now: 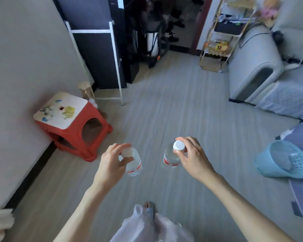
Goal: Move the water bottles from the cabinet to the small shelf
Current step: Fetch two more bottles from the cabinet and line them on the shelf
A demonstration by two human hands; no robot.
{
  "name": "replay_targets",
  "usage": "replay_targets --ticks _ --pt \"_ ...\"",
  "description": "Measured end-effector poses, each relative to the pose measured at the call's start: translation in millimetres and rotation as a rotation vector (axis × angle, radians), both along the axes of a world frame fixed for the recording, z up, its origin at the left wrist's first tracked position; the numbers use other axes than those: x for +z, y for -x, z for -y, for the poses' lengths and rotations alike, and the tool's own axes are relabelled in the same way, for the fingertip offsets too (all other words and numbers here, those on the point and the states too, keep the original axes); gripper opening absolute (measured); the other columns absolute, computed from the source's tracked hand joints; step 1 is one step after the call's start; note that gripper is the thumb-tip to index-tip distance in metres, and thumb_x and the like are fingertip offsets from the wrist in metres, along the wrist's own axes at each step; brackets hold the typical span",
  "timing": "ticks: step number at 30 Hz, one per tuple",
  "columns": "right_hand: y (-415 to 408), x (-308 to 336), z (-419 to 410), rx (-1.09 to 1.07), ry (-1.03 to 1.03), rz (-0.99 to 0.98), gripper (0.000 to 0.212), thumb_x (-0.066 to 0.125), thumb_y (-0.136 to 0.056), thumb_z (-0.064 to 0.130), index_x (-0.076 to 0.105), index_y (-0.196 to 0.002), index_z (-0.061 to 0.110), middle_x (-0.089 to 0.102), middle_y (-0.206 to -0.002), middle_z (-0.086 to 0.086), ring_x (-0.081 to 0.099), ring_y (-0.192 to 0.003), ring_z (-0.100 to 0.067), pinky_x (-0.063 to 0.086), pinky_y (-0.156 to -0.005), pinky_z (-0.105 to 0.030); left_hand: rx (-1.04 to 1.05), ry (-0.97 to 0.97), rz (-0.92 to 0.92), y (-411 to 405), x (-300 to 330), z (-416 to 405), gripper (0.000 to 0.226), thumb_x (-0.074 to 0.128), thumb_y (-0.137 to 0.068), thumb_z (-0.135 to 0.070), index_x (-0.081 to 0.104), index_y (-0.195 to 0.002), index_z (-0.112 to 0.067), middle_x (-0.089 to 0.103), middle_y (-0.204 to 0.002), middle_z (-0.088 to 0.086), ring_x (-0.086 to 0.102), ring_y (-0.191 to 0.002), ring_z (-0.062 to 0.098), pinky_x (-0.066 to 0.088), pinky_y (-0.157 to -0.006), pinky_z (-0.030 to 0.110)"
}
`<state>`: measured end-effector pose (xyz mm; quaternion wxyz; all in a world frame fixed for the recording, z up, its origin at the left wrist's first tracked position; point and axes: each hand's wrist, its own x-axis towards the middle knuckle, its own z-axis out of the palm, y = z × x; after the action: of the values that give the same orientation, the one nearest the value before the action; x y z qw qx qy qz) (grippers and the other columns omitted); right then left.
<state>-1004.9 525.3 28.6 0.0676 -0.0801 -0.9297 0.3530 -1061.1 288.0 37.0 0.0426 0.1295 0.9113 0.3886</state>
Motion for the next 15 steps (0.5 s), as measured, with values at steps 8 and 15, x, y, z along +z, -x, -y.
replay_targets --ticks 8,15 --pt "115 0 -84 -0.192 -0.007 0.009 0.03 0.059 -0.082 0.017 0.058 -0.107 0.003 0.058 -0.1 -0.012 0.052 -0.091 -0.03 0.032 -0.081 -0.017 -0.147 0.032 0.01 148 -2 -101 0.039 0.074 -0.07 -0.006 0.064 -0.107 -0.013 0.053 -0.089 -0.005 0.05 -0.083 0.016 0.036 -0.077 0.025" --pt "241 -21 -179 -0.162 0.003 0.048 0.028 0.061 -0.084 0.013 0.056 -0.11 0.004 0.058 -0.106 -0.012 0.049 -0.102 -0.029 0.042 -0.088 -0.034 -0.169 0.056 0.059 275 -14 -202 0.039 0.071 -0.073 -0.008 0.062 -0.11 -0.016 0.052 -0.091 -0.006 0.049 -0.086 0.015 0.034 -0.078 0.021"
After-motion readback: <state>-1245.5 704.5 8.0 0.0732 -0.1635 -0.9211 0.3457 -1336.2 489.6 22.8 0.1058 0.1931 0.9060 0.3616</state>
